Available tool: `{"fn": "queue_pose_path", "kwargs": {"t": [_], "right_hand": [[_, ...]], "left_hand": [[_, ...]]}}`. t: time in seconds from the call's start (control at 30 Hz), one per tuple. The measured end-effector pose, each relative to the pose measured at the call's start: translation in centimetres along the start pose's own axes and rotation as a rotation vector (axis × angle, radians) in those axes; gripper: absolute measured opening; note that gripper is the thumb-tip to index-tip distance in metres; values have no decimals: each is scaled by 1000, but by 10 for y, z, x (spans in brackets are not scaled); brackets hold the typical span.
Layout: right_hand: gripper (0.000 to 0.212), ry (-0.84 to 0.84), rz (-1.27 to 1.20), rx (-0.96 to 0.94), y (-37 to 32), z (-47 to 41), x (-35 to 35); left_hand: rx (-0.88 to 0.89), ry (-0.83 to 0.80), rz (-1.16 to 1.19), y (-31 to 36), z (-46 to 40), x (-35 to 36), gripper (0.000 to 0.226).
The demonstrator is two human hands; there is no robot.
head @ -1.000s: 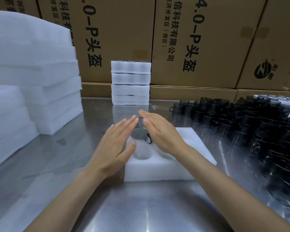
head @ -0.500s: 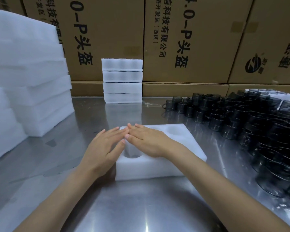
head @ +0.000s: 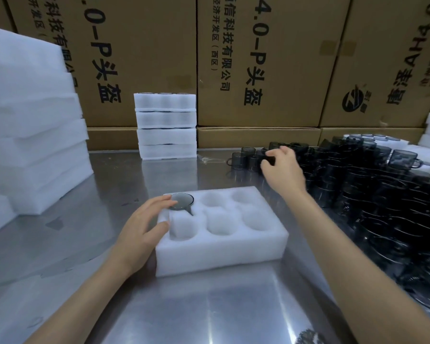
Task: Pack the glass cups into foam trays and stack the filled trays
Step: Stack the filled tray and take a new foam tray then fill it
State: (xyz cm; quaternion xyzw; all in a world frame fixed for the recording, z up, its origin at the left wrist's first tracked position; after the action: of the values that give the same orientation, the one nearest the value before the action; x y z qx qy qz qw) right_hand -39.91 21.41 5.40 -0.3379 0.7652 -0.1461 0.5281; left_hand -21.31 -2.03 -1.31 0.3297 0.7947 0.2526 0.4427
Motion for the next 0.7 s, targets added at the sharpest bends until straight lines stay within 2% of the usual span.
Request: {"fn": "queue_pose_path", "kwargs": {"t": [0.1, 0.37, 0.7], "right_hand": [[40, 69, 66, 182, 32, -10, -19], [54, -14, 176, 401, 71, -23, -26], [50, 112, 191, 357, 83, -23, -25]], "left_hand": [[14, 3, 35, 0, -2, 1, 46], [9, 7, 36, 2, -3, 2, 50], [-9, 32, 3, 7, -6, 3, 56]]}}
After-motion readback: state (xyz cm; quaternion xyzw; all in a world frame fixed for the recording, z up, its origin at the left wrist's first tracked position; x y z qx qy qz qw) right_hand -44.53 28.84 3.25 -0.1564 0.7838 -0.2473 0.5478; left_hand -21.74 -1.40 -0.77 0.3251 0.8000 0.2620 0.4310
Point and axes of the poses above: each hand's wrist, its own z-axis away from the middle knuckle, its own x-axis out of the palm, y = z × x, the point moved 2 cm from there along -z, towards the middle knuckle, and after that the axes turned 4 degrees about -y, right-handed, at the moved point
